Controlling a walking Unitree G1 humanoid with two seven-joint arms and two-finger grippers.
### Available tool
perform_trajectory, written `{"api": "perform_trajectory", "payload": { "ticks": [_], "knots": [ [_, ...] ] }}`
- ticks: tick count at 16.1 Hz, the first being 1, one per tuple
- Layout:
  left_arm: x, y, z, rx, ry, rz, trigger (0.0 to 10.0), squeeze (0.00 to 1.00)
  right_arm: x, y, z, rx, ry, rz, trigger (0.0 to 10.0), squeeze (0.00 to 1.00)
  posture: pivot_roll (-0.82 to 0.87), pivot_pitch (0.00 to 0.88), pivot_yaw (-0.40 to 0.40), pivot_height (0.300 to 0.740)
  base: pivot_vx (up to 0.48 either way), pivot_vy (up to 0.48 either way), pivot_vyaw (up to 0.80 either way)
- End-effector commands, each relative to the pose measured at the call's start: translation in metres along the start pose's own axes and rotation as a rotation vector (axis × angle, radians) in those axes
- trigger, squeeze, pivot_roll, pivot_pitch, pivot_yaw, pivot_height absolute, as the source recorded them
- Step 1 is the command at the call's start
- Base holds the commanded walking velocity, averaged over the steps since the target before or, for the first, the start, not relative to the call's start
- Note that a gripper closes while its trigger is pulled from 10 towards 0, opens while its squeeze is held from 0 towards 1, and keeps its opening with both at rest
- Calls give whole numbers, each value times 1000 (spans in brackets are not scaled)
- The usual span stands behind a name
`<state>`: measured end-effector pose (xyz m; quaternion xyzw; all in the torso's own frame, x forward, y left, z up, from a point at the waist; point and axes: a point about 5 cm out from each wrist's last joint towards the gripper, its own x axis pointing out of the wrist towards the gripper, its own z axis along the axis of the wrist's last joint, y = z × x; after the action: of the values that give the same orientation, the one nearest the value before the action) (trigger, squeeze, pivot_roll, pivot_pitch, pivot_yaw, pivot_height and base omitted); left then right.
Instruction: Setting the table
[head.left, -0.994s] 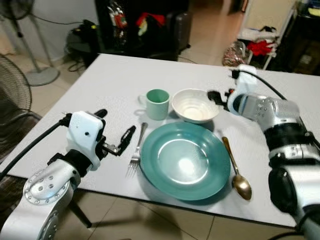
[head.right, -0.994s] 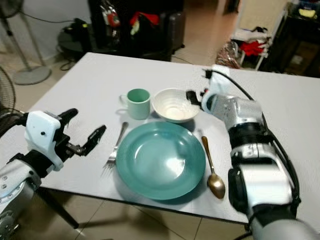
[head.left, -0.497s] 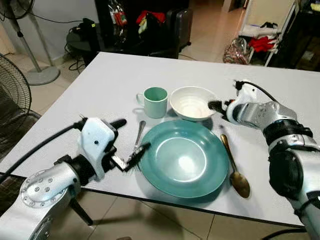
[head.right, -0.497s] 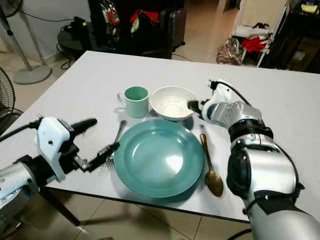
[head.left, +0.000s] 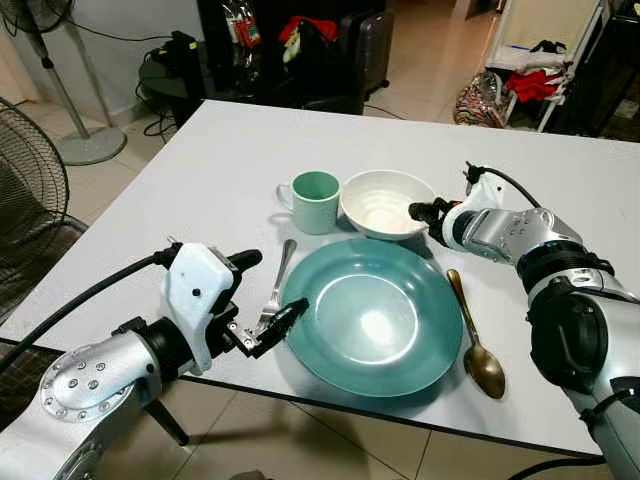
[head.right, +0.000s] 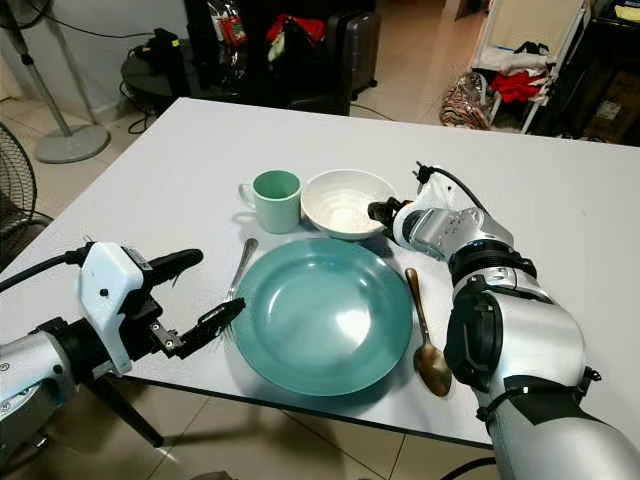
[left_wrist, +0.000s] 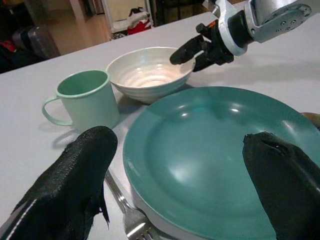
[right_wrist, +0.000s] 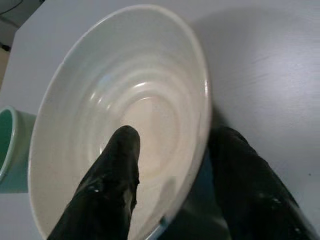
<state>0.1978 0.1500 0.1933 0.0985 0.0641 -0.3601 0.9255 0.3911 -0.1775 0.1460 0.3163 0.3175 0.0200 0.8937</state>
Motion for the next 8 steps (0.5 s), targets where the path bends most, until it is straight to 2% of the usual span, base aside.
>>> {"api": "perform_trajectory", "payload": {
  "ticks": [1,8],
  "knots": [
    [-2,-2,2,13,6,-13,10000,0,-1,7,7,6,-19,8,0,0,71,45,10,740,0,0,0],
    [-2,-2,2,9,9,-9,10000,0,0,6,4,52,-11,2,0,0,71,57,7,740,0,0,0]
  ]
}}
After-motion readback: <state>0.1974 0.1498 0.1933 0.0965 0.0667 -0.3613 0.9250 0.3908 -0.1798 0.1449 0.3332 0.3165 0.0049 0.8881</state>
